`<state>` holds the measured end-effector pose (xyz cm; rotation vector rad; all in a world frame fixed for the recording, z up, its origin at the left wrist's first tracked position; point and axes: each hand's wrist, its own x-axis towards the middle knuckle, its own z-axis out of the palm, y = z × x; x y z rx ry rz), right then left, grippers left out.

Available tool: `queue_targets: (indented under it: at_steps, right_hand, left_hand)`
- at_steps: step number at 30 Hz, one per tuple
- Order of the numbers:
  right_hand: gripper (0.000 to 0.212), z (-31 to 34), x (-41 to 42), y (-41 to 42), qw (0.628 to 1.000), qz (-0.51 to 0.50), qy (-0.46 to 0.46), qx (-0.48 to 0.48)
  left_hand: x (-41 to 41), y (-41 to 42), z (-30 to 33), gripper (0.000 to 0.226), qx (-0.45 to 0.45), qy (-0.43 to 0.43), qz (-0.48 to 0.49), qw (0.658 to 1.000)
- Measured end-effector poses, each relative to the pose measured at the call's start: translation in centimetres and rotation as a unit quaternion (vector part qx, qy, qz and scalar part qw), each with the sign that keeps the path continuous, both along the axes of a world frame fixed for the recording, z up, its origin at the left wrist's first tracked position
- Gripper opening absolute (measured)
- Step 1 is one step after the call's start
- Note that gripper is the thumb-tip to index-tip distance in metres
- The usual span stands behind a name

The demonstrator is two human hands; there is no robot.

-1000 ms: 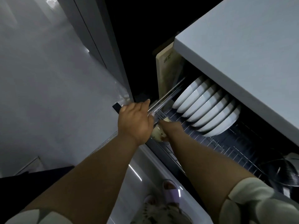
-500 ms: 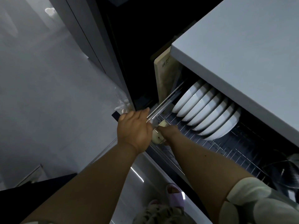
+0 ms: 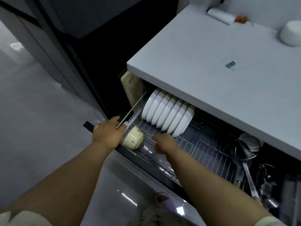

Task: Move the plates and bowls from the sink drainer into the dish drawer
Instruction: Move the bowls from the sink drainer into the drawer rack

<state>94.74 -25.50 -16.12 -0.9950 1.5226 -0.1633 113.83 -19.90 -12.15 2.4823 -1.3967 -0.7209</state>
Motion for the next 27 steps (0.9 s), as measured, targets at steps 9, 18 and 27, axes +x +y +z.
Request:
queue_targets:
  at_steps: [9, 18, 27]
  right_hand:
    - [0.013, 5.5, -9.4, 5.6, 0.985, -0.149, -0.089, -0.022]
    - [0.023, 11.0, -20.6, 7.9, 0.951, -0.281, -0.099, -0.082]
    - [0.014, 14.7, -32.6, 12.0, 0.897, -0.408, -0.107, -0.133]
  left_hand:
    - [-10.3, 2.4, 3.9, 0.042, -0.061, 0.238, 0.053, 0.968]
    - [-20.7, 1.6, 7.6, 0.034, -0.04, 0.273, -0.093, 0.957]
    - [-33.7, 0.2, 11.4, 0.025, -0.035, 0.299, -0.241, 0.923]
